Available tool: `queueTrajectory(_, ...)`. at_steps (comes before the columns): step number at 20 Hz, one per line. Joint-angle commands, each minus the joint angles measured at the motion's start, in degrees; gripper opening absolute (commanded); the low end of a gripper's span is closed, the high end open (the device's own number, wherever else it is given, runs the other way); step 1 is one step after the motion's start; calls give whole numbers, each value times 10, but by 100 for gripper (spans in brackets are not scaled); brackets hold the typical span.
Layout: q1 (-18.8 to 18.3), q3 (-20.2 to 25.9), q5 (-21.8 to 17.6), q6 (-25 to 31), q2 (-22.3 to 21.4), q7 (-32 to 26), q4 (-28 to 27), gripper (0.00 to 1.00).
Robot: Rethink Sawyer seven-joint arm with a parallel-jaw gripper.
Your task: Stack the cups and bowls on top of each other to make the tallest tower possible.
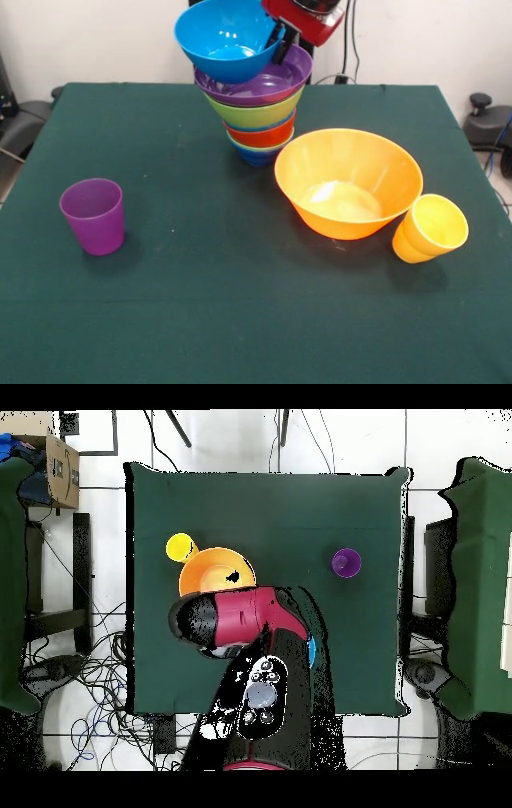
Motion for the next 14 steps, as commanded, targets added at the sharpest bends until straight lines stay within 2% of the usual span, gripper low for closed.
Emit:
queueTrajectory(1, 22, 9, 28, -51, 14, 124, -3, 0)
queueTrajectory(14, 48, -18, 47, -106, 42, 130, 4, 0)
